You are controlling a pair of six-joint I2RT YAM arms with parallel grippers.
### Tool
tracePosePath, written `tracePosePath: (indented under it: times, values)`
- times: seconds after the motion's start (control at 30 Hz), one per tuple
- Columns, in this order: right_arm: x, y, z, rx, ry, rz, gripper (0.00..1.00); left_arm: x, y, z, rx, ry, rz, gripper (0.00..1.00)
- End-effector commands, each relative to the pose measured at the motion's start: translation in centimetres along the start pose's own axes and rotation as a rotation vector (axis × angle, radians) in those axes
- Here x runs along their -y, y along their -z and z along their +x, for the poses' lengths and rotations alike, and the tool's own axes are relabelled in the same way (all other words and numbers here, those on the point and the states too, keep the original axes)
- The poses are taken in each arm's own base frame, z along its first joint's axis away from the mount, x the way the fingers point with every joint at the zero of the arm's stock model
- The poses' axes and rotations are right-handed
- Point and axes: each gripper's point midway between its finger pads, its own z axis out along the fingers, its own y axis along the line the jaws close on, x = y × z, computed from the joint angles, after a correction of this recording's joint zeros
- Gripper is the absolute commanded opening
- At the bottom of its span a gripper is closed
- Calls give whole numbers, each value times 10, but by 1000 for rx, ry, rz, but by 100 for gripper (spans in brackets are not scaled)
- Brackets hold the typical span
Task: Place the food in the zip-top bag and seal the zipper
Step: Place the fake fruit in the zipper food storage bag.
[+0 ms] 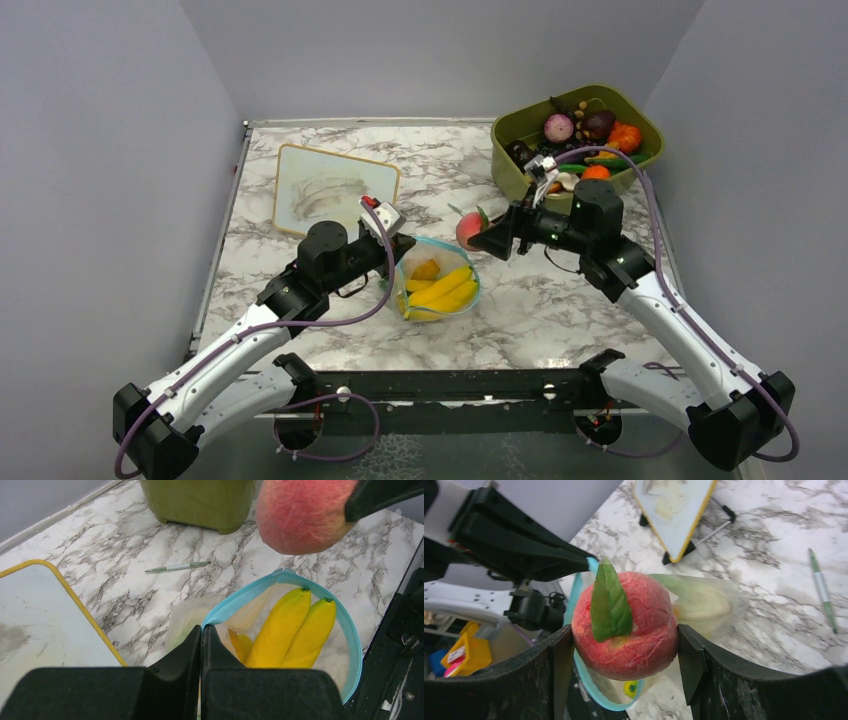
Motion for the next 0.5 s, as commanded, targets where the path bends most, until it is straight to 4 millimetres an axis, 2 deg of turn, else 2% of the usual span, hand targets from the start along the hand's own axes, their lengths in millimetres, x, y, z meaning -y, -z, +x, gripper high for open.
tracePosePath:
  times: [0.0, 0.23, 0.47]
  values:
    - [-44, 0, -7, 38, 5, -160, 48, -7, 2, -8, 37, -14, -34, 0]
    - [-82, -17, 17, -42, 4, -258, 48, -7, 4, -10, 45, -12, -35, 0]
    - [-95, -36, 48, -130, 84, -225, 48, -5, 7, -15, 66, -4, -28, 0]
